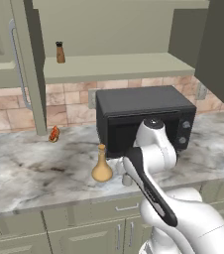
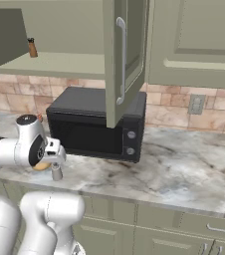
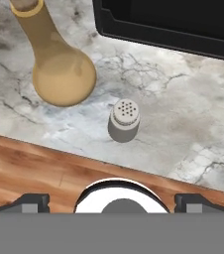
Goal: Pick the shaker and oil and vinegar bottle from the counter and place them in the cabinet.
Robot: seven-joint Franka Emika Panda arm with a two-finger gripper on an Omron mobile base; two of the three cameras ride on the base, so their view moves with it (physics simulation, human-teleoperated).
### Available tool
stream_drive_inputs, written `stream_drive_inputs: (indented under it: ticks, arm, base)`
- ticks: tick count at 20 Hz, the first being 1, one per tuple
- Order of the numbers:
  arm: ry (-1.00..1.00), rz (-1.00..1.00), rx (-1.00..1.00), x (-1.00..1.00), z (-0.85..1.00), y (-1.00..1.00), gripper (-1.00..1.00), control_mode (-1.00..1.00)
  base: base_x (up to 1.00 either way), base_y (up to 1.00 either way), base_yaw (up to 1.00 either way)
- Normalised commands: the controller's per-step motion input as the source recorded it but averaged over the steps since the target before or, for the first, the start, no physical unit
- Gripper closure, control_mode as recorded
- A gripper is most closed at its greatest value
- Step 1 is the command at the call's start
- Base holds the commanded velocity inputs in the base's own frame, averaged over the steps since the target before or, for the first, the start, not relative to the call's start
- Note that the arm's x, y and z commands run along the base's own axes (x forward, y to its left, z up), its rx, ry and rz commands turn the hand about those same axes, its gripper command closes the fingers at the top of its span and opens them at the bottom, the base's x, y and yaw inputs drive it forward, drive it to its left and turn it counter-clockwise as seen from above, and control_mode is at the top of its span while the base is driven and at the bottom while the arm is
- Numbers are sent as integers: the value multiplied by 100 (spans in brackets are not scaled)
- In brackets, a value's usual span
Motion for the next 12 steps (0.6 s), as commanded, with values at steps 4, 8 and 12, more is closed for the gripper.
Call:
stream_drive_inputs:
  ticks: [4, 8, 12]
  arm:
    - [0, 0, 0, 16, -16, 0, -100, -100]
    - [0, 0, 0, 19, -10, 0, -100, -100]
    - [0, 0, 0, 17, -13, 0, -100, -100]
  base:
    - [0, 0, 0]
    - [0, 0, 0]
    - [0, 0, 0]
